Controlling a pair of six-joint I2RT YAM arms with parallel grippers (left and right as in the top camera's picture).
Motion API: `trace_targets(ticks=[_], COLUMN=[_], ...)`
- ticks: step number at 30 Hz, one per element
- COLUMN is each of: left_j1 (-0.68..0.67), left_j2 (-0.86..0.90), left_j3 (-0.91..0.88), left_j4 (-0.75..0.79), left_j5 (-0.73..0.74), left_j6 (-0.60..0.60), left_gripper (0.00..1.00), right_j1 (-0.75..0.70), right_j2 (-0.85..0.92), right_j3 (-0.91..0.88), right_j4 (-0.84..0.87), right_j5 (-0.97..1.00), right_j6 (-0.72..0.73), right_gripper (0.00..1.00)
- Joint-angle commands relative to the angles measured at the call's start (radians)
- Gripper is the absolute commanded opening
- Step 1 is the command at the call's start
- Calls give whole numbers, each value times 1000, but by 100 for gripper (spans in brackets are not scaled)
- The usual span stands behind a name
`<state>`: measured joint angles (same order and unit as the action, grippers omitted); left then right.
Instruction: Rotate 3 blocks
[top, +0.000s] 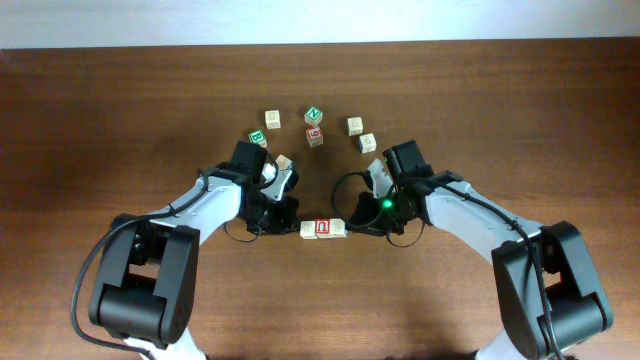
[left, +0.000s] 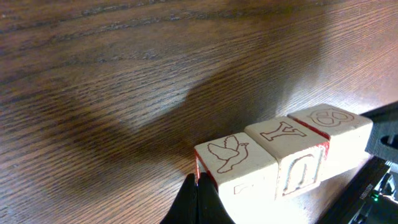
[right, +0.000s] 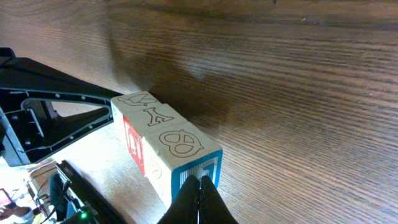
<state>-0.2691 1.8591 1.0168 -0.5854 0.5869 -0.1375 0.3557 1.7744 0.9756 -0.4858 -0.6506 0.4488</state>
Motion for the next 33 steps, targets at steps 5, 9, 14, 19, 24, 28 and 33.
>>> trace_targets(ticks=[5, 9, 14, 19, 24, 28, 33], left_j1=[-10, -10, -10, -11, -13, -13, -13], left_j2=[11, 11, 11, 11, 11, 11, 11], left_j3=[-1, -1, -1, -1, -1, -1, -1], left_j4=[6, 8, 8, 9, 9, 9, 9], left_j5=[44, 45, 45, 45, 45, 45, 45], left_j6=[19, 19, 19, 19, 19, 19, 19], left_gripper=[0, 0, 0, 0, 0, 0, 0], right_j1=[69, 93, 124, 136, 137, 166, 176], right_j2=[-22, -22, -22, -22, -21, -21, -18], right_j3=[84, 107, 127, 132, 132, 132, 132], right_j4=[-16, -23, -23, -26, -26, -11, -3], right_j5=[-48, -45, -45, -23, -19, 9, 13], right_j6=[-3, -3, 5, 16, 25, 58, 65], right_gripper=[4, 4, 4, 4, 4, 4, 4])
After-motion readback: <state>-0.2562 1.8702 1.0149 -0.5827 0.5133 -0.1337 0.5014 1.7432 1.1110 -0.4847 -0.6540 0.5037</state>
